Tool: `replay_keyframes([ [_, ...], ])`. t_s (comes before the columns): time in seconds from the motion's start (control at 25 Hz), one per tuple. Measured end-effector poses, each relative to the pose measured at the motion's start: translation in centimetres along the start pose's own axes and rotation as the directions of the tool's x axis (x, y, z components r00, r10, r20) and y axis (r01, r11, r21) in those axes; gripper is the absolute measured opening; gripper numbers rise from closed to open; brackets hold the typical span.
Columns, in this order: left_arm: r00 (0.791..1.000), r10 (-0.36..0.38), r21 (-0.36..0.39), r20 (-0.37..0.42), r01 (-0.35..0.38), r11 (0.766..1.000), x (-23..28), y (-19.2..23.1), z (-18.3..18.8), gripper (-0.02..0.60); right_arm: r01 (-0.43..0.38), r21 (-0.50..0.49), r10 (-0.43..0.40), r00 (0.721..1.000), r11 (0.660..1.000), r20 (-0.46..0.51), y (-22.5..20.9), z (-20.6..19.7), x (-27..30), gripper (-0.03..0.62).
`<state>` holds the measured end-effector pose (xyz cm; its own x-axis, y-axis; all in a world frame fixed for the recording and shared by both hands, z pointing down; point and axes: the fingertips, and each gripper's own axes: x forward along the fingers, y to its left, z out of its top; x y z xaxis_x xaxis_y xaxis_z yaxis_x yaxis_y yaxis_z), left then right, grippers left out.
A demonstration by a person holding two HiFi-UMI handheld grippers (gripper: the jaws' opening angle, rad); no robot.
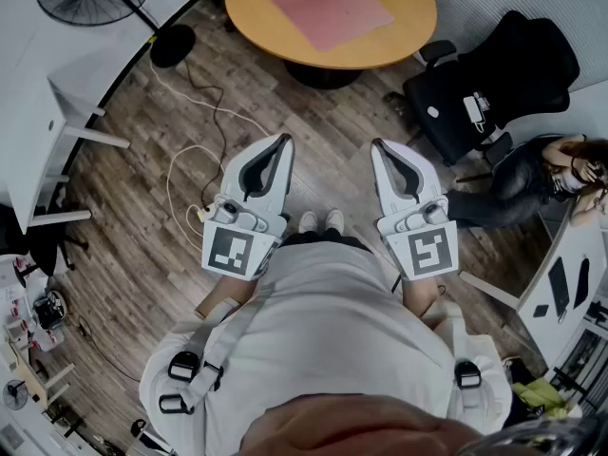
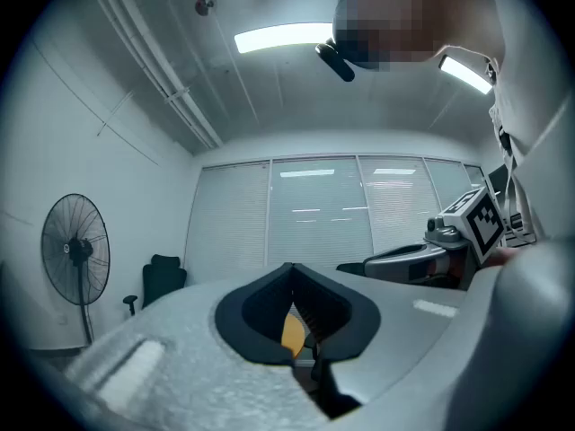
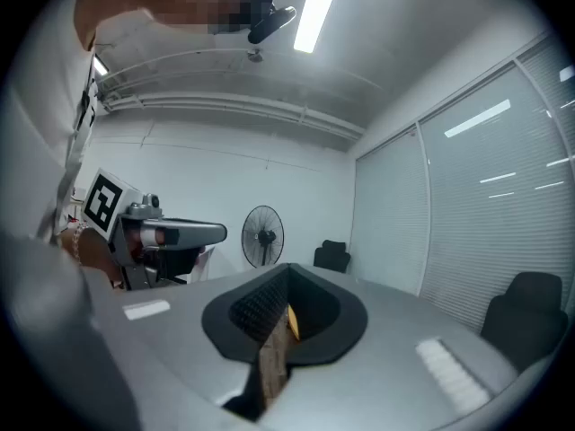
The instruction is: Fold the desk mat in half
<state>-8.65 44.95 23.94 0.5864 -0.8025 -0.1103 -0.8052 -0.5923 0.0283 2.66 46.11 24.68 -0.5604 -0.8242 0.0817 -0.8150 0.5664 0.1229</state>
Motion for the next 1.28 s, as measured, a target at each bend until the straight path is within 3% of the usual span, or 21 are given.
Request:
replay_keyframes([
  [0.68,1.000,0.030,-0.012,0.002,-0.030,0.999,-3.4,4.1,-0.4,0.005,0.011,0.037,-0.012,1.000,0.999,0.027,3.0,0.4,2.4,0.005],
  [1.0,0.999,0.049,-0.011,0.004,-0.049,0.999,-1.7,5.9,-1.3,0.005,-0.013,0.030,0.013,1.000,0.999,0.022,2.2,-0.7,4.7,0.005],
  [1.28,0.999,0.052,-0.004,0.004,-0.052,0.999,2.6,6.9,-1.6,0.005,-0.022,0.025,0.021,0.999,0.999,0.027,-1.3,-1.0,7.2,0.005],
])
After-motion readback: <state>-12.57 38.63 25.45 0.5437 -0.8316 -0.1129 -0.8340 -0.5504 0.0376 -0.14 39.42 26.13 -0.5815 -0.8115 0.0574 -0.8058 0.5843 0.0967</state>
